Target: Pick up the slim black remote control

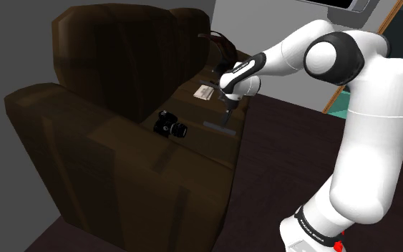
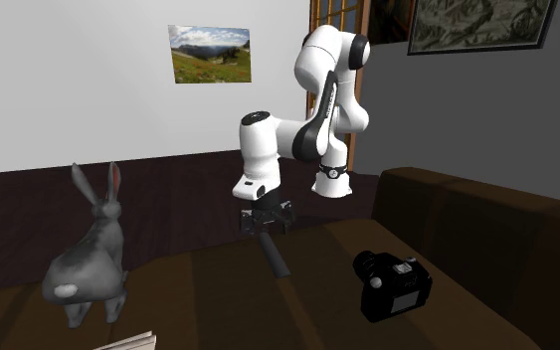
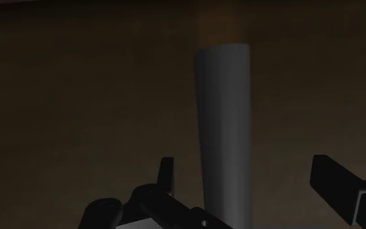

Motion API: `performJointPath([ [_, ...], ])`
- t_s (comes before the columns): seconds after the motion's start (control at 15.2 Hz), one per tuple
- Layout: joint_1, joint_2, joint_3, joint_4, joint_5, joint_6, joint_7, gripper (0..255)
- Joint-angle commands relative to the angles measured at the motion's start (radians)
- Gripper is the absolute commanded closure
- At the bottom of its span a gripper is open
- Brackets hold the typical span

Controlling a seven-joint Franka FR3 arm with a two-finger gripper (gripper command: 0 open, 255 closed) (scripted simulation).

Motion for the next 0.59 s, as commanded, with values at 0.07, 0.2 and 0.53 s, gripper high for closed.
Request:
performJointPath([
  [0.07, -0.007, 0.033, 0.01, -0.003, 0.017, 0.033, -0.015, 0],
  [0.2, -0.011, 0.053, 0.016, -0.003, 0.027, 0.053, -0.022, 0],
  [0.53, -0.012, 0.059, 0.017, -0.002, 0.029, 0.057, -0.024, 255],
])
